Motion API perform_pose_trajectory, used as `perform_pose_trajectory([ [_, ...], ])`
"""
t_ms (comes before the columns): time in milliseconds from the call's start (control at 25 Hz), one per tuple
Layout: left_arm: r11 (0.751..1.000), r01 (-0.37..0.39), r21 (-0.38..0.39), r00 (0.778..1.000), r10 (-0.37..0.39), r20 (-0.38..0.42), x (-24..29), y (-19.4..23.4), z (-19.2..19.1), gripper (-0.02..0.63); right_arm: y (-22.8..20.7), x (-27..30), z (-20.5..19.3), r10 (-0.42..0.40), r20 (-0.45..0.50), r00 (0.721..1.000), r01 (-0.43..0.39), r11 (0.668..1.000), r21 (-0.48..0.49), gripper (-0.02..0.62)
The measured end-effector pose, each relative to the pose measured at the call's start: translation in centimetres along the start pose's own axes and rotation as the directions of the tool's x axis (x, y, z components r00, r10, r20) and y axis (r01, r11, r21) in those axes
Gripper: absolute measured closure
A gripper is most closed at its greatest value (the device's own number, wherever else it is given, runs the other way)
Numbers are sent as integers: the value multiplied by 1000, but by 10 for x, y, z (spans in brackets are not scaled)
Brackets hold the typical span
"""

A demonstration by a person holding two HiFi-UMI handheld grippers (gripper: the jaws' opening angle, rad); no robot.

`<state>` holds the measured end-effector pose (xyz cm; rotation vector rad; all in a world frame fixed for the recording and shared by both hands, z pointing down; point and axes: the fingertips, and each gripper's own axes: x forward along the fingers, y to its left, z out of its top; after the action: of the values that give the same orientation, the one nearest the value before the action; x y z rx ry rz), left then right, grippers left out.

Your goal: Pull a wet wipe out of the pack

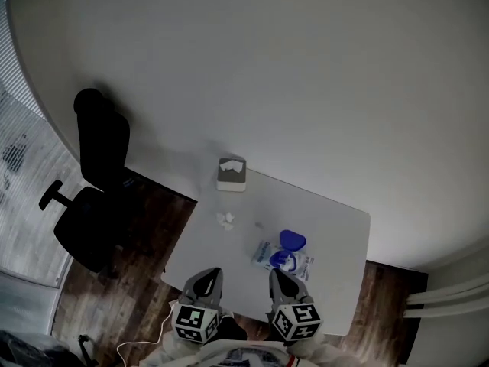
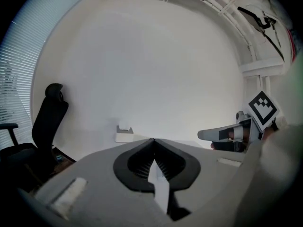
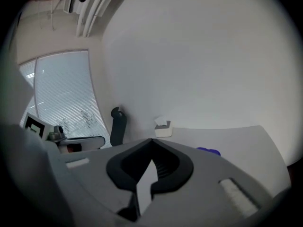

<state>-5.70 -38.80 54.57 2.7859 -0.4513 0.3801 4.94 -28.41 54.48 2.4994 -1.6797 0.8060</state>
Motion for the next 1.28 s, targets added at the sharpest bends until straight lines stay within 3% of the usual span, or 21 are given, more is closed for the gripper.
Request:
perform_pose_trajectory([
  [320, 992, 123, 17, 992, -122, -44, 22, -10, -7, 601, -17, -24, -13, -136, 12, 991, 135, 989, 58, 591],
  [640, 967, 248, 50, 966, -243, -93, 54, -58, -15, 601, -64, -57, -24, -262, 27, 965, 256, 957, 137, 590],
  [920, 948, 306, 84, 944, -291, -157, 62, -89, -28, 601, -82, -60, -32, -279, 33, 960, 269, 946, 181, 590],
  [1280, 950, 290, 120, 949, -269, -162, 96, -107, -15, 601, -124, -44, -12, -259, 60, 964, 242, 948, 205, 590],
])
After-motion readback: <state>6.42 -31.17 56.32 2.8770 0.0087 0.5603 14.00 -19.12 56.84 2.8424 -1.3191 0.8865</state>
